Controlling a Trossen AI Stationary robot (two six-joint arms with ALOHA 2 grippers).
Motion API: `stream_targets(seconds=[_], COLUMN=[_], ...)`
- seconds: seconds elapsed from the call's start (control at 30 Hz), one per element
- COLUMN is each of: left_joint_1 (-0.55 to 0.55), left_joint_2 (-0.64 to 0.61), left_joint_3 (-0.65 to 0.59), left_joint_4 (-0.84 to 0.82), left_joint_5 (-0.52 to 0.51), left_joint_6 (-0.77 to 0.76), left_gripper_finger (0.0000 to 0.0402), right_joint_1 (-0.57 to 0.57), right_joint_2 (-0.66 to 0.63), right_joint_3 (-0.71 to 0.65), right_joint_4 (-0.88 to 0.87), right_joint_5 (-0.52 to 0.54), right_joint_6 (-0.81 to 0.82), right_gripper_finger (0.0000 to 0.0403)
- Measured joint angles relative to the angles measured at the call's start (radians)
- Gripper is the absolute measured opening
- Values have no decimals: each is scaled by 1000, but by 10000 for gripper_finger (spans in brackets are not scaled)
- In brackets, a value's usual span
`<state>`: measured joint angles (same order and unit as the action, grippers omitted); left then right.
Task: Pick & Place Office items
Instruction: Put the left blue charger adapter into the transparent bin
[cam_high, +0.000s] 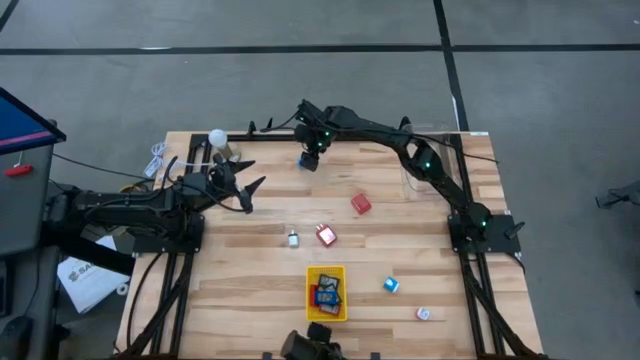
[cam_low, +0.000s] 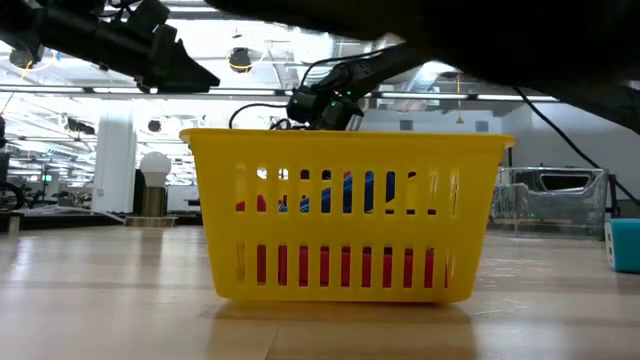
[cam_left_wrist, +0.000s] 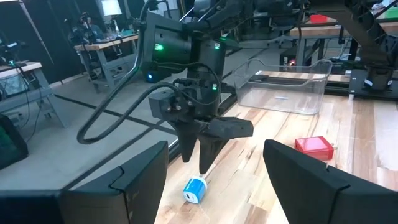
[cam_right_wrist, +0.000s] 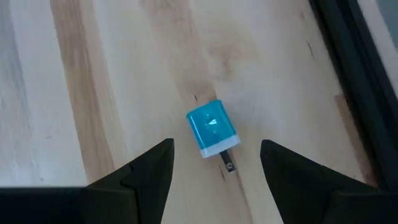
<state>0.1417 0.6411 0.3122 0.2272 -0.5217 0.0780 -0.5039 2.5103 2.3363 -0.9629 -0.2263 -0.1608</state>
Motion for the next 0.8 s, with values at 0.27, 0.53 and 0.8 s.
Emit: stream_targets(seconds=[0.27,0.53,0.8], left_joint_1=[0,68,180], left_joint_2=[5,80,398], left_joint_3=[0,1,54], left_joint_4=[-23,-41,-46], left_joint_5=[68,126,224], left_joint_6=[-51,-329,-426], left_gripper_finger=[259,258,218], right_joint_1=[58,217,326], right_joint_2=[-139,-382,-491], right_joint_3=[-1,0,0], right_joint_4=[66,20,-133], right_joint_5=[-273,-102,72], right_joint_6=[101,82,77], right_gripper_finger=[233,233,233])
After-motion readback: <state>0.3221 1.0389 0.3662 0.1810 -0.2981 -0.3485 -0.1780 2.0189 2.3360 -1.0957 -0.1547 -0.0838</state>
